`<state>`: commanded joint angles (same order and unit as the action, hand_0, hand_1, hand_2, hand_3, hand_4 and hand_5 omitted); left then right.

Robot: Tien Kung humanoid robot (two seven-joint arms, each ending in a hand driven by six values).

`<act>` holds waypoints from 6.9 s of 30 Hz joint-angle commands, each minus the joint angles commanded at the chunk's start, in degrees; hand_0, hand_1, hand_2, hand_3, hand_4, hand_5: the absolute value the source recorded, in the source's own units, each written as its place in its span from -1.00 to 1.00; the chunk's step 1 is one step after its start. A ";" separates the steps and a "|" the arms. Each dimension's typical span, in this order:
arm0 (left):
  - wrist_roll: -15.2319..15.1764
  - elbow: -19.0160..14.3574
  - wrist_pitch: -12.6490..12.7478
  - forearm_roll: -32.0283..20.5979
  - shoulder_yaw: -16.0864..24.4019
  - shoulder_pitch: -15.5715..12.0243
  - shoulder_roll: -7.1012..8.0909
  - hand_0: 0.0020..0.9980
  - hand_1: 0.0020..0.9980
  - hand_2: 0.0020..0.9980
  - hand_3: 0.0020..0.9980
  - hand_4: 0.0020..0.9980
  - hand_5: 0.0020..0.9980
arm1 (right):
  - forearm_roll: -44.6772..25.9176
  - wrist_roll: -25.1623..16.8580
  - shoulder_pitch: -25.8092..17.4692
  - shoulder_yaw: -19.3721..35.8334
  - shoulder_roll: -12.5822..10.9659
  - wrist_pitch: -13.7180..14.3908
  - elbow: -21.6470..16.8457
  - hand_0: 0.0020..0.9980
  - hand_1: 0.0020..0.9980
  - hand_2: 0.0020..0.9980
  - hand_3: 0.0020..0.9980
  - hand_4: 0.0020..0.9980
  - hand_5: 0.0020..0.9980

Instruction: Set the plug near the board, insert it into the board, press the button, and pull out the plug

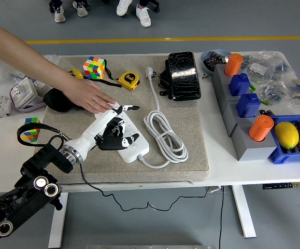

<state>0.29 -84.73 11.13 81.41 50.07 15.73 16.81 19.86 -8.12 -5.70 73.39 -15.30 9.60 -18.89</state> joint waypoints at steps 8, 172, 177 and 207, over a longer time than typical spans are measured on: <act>-3.44 4.78 6.59 9.20 2.54 0.51 -1.17 0.01 0.14 0.13 0.13 0.87 -0.32 | -0.02 -0.01 0.06 -0.06 -0.03 -0.01 -0.01 0.10 0.16 0.07 0.02 0.69 -0.29; -12.29 17.14 5.61 -8.13 24.92 -4.14 -0.03 -0.34 -0.28 -0.08 0.09 0.65 -0.34 | -4.01 1.52 2.32 -3.34 1.12 -0.74 2.93 0.11 0.18 0.08 0.02 0.68 -0.28; -12.20 17.22 6.26 -8.18 25.59 -4.76 0.05 -0.34 -0.28 -0.10 0.09 0.71 -0.05 | -5.41 2.26 2.20 -4.77 1.02 -1.12 3.52 0.11 0.19 0.08 0.02 0.69 -0.28; -10.32 16.72 3.74 -7.95 26.37 -8.99 1.03 -0.36 -0.28 -0.09 0.10 0.70 -0.07 | -13.03 8.15 2.92 -13.60 -0.87 -4.47 5.68 0.12 0.22 0.13 0.04 0.73 -0.24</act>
<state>-10.03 -68.01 14.87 73.46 76.44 6.74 17.84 6.82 0.03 -2.79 59.79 -16.17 5.14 -13.21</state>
